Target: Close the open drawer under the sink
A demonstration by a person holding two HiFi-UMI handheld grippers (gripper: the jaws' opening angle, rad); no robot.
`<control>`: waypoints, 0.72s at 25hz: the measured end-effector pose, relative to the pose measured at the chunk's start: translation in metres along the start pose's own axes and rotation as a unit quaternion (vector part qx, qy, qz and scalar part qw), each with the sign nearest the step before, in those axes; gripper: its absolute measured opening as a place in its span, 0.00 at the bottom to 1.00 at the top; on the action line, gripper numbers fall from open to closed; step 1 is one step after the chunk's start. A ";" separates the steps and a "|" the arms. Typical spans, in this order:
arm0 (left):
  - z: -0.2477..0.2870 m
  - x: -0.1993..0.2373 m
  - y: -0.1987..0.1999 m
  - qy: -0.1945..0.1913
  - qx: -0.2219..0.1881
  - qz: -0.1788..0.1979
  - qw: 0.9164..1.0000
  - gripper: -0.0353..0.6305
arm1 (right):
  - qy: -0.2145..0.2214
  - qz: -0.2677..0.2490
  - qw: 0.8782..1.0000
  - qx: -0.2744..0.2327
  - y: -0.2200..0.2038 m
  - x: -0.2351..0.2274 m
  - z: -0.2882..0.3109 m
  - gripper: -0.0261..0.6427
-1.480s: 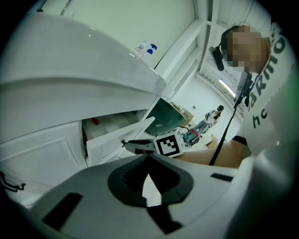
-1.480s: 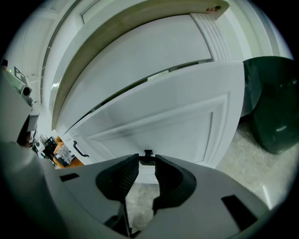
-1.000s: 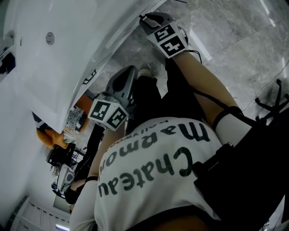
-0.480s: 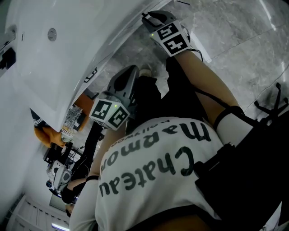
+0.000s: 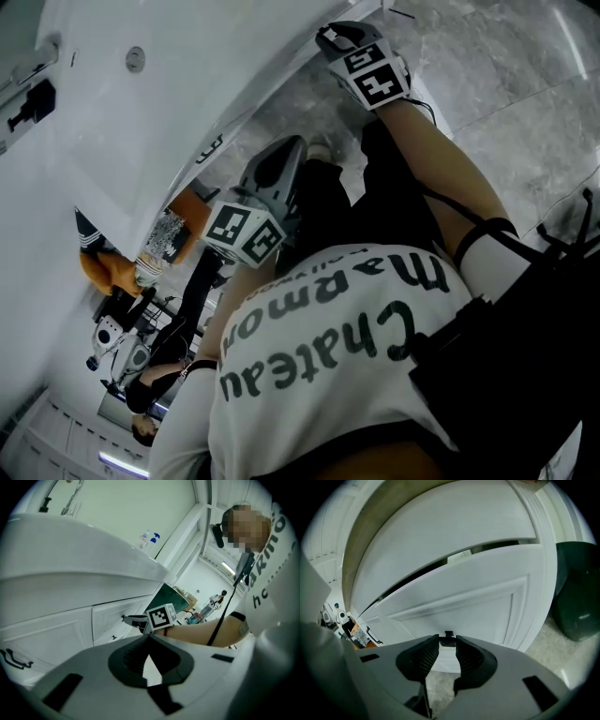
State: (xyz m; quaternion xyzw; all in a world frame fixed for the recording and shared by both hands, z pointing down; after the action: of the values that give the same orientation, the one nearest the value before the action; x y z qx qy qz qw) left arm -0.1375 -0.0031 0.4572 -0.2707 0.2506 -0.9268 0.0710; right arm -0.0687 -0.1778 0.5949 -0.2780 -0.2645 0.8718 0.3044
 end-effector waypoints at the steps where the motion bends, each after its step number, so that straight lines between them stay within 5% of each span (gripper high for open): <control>1: -0.001 0.001 0.001 0.000 -0.002 0.001 1.000 0.07 | -0.002 0.000 1.000 0.001 0.002 0.000 0.001 0.22; 18: -0.026 -0.010 0.020 0.015 -0.045 0.006 0.999 0.06 | -0.006 0.032 0.999 0.040 -0.005 -0.001 -0.013 0.29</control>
State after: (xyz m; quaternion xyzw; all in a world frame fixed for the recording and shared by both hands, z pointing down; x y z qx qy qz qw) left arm -0.1436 -0.0066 0.4234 -0.2583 0.2948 -0.9180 0.0602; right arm -0.0575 -0.1714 0.5890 -0.2692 -0.2219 0.8926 0.2855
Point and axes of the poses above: the fingertips, and each gripper's own axes: z forward along the fingers, x to its left, y out of its top, the point moved 4 cm from there along -z, backward along the fingers, and after that the axes turned 10 degrees about x, right-handed, at the moved point
